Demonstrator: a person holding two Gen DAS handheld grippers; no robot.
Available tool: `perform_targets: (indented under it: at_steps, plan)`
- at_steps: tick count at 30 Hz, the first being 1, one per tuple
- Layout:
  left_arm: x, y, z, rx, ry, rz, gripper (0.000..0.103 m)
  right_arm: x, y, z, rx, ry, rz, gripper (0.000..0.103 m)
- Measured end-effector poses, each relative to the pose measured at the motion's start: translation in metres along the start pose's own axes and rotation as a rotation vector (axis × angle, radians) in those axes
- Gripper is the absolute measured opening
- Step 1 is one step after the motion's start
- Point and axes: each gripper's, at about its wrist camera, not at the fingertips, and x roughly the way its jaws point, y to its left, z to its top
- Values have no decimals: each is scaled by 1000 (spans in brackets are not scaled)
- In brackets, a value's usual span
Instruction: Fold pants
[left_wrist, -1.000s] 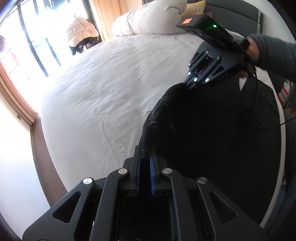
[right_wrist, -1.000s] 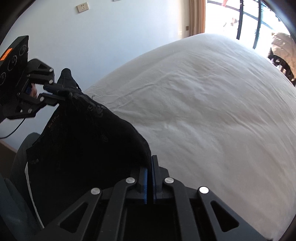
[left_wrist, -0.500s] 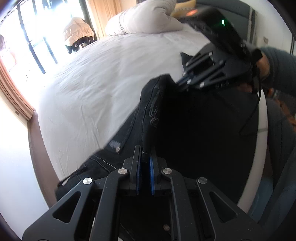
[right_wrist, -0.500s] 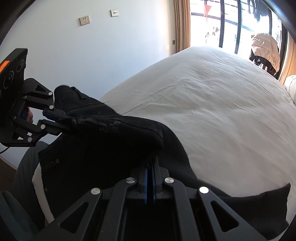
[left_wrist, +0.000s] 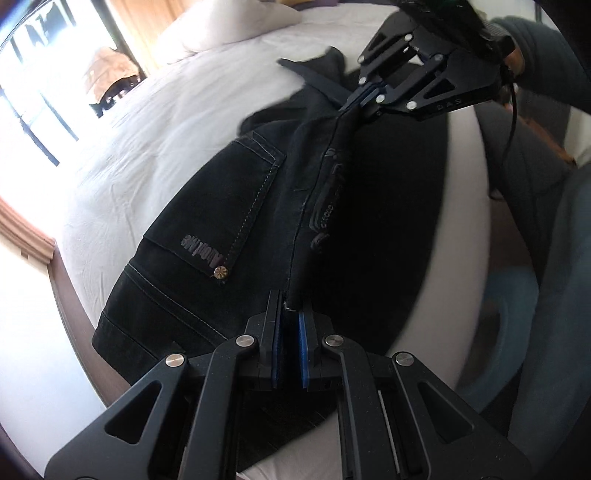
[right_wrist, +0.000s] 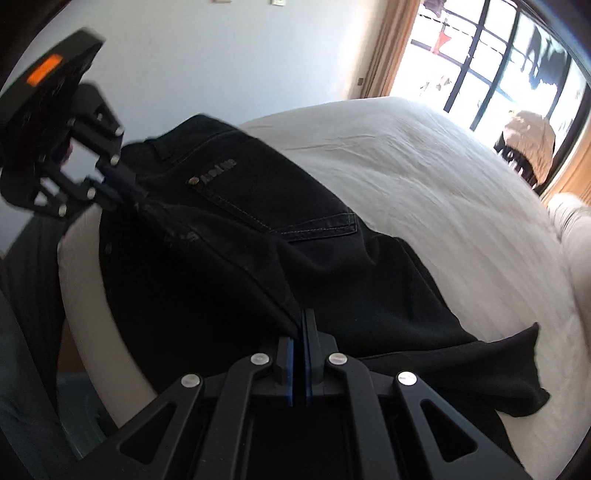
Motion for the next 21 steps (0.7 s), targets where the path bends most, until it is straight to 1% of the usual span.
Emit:
perform_targets:
  at_steps: [4, 6, 10, 14, 19, 21]
  plan:
    - [4, -8, -8, 27, 13, -11, 6, -7, 33, -15, -78, 19, -56, 4]
    - [6, -17, -15, 52, 24, -9, 6, -3, 44, -18, -105, 29, -81, 4]
    - [19, -30, -19, 93, 45, -17, 6, 9, 59, -30, -151, 65, -130, 4]
    - [24, -31, -23, 96, 45, -24, 6, 12, 67, -36, -182, 87, -156, 4]
    - [27, -30, -29, 100, 54, -34, 6, 3, 95, -52, -237, 105, -190, 4]
    - [21, -37, -35, 114, 56, -34, 6, 5, 100, -54, -234, 113, -185, 4]
